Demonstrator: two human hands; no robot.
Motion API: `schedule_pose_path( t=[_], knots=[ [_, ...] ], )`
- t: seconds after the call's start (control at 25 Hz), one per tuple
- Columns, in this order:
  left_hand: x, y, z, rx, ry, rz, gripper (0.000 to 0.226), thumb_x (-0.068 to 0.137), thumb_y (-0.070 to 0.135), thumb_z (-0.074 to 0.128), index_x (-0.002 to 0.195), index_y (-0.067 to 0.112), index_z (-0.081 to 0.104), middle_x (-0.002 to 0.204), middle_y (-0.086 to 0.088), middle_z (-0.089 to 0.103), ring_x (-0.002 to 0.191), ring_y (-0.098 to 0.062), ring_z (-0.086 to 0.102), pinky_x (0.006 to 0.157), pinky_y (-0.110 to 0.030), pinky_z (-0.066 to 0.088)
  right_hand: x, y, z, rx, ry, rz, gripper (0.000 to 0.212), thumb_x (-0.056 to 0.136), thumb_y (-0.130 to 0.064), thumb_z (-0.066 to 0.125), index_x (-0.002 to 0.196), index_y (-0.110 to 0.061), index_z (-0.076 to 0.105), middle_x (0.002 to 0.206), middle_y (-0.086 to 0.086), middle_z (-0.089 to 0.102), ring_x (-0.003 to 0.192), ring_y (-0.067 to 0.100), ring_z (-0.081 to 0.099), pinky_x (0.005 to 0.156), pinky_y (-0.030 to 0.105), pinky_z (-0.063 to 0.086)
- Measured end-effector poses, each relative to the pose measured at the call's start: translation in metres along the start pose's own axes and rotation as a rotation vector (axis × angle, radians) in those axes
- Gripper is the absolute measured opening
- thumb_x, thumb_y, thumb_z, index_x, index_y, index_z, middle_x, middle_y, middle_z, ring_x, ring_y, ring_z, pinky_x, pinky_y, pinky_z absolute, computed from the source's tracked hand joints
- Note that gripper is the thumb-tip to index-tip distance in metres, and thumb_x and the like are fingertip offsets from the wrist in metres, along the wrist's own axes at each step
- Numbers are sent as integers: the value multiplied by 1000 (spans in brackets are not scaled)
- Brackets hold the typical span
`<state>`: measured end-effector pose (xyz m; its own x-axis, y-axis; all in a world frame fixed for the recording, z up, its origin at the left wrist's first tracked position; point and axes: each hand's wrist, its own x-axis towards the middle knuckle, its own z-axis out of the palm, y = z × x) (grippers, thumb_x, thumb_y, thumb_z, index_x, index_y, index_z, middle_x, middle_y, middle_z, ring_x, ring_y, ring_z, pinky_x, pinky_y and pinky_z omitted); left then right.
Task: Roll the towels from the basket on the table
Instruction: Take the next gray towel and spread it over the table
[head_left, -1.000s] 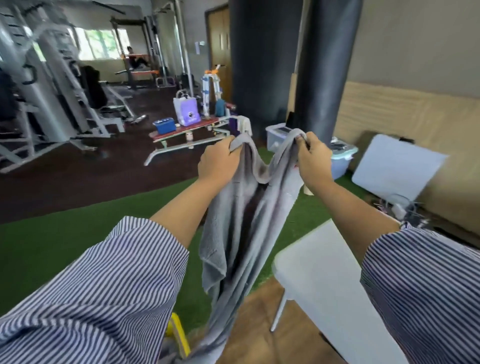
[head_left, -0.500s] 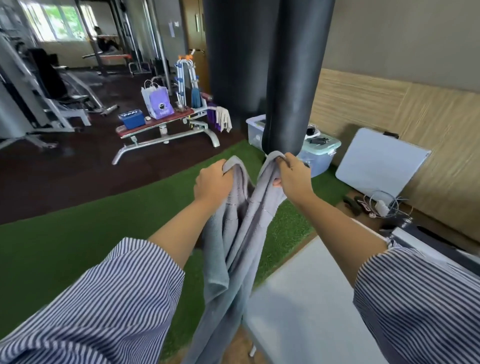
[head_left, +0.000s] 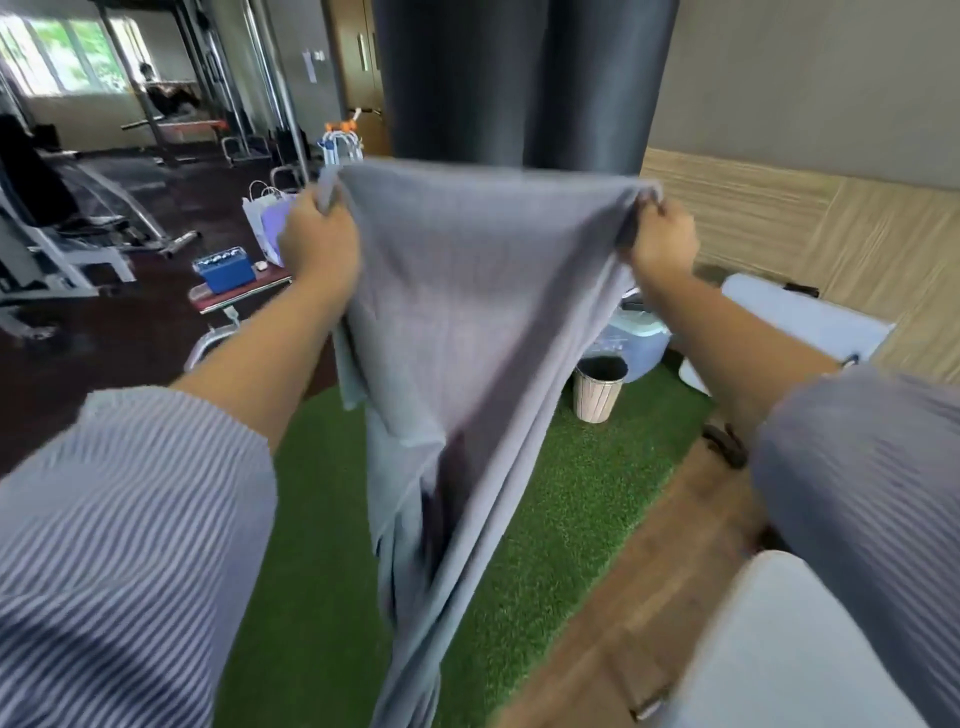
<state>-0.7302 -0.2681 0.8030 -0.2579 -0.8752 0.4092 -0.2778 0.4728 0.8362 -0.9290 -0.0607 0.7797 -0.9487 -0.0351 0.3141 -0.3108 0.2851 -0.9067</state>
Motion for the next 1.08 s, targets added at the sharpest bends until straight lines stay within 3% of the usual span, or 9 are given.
schedule_pose_path(
  t=[0.12, 0.2, 0.28, 0.4, 0.48, 0.64, 0.76, 0.88, 1.08],
  knots=[
    [23, 3, -11, 28, 1, 147, 26, 99, 27, 41, 93, 11, 61, 102, -13, 60, 95, -27, 53, 63, -27, 25, 42, -15, -10, -3, 36, -96, 31, 92, -43, 41, 83, -20, 59, 94, 4, 62, 92, 22, 55, 91, 38, 44],
    [15, -14, -8, 87, -31, 179, 23, 97, 27, 44, 83, 13, 55, 92, -12, 54, 85, -26, 47, 63, -27, 24, 48, -4, -13, -39, 7, -112, 31, 92, -40, 45, 89, -14, 61, 92, 5, 63, 90, 22, 57, 89, 39, 46],
    [2, -43, -3, 188, -67, 190, 12, 92, 24, 49, 89, 14, 56, 95, -17, 59, 85, -34, 51, 66, -33, 32, 47, 23, -20, -111, -32, -110, 31, 93, -36, 46, 102, -10, 62, 97, 7, 65, 91, 25, 57, 80, 33, 45],
    [-34, -104, -3, 403, -206, 236, 21, 83, 13, 55, 103, 20, 61, 100, -17, 64, 93, -41, 58, 76, -41, 44, 36, 73, -42, -191, -132, -139, 18, 93, -29, 46, 84, -21, 60, 81, 2, 57, 81, 18, 47, 63, 26, 35],
    [-74, -153, 0, 484, -329, 282, 24, 80, 7, 58, 101, 18, 60, 93, -14, 65, 87, -39, 60, 70, -41, 44, 26, 105, -63, -243, -186, -148, 15, 92, -23, 48, 81, -24, 57, 78, 1, 53, 79, 16, 44, 54, 15, 32],
    [-179, -227, 15, 519, -490, 199, 29, 82, -3, 54, 109, 6, 61, 96, -20, 61, 88, -42, 59, 75, -47, 48, 1, 163, -110, -353, -248, -142, 24, 88, -10, 49, 103, -11, 67, 96, 10, 62, 92, 25, 53, 71, 20, 35],
    [-249, -217, 24, 439, -444, 74, 16, 93, 3, 47, 105, 4, 57, 85, -18, 60, 78, -39, 59, 66, -43, 46, -22, 198, -162, -358, -275, -51, 21, 87, -11, 49, 97, -16, 67, 92, 9, 60, 88, 23, 51, 76, 27, 37],
    [-306, -170, 21, 328, -425, 127, 11, 99, 19, 45, 94, 12, 52, 61, -11, 52, 54, -32, 52, 51, -36, 36, -27, 229, -232, -305, -177, 106, 21, 85, -13, 53, 99, -10, 68, 93, 10, 61, 90, 25, 55, 78, 29, 40],
    [-411, -103, 2, 264, -669, 271, 35, 93, 36, 57, 64, 20, 44, 45, 0, 38, 42, -15, 35, 45, -31, 30, -42, 270, -359, -280, -63, 262, 24, 83, -21, 60, 104, -12, 69, 106, 9, 65, 97, 24, 59, 81, 24, 43]
  ],
)
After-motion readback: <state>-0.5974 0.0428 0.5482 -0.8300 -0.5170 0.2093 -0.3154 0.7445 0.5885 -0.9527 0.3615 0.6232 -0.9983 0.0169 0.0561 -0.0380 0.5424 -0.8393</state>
